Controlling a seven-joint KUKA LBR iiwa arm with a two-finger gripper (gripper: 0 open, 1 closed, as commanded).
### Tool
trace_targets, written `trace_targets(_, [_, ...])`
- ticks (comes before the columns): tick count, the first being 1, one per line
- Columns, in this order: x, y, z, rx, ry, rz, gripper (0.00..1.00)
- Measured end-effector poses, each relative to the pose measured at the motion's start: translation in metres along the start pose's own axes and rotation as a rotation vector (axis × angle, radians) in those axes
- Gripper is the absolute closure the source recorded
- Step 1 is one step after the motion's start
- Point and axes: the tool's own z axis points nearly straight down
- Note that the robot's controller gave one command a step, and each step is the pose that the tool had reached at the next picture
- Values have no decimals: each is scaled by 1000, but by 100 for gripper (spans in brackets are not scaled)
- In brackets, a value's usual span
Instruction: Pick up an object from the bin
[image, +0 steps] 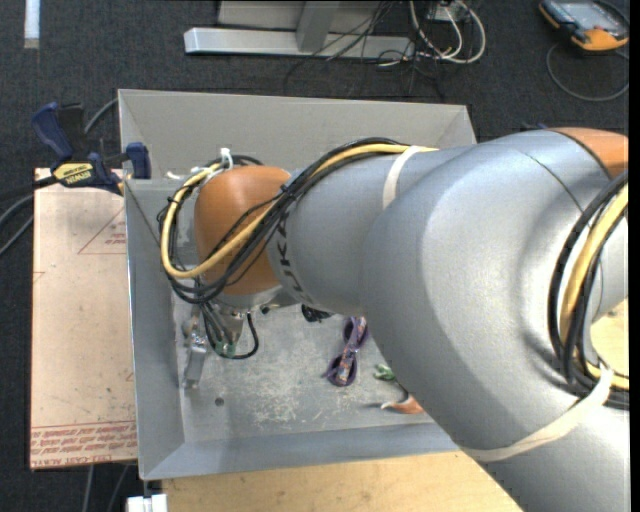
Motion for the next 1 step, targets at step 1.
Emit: trace_targets(1, [-11, -3, 0, 5, 13, 6, 100])
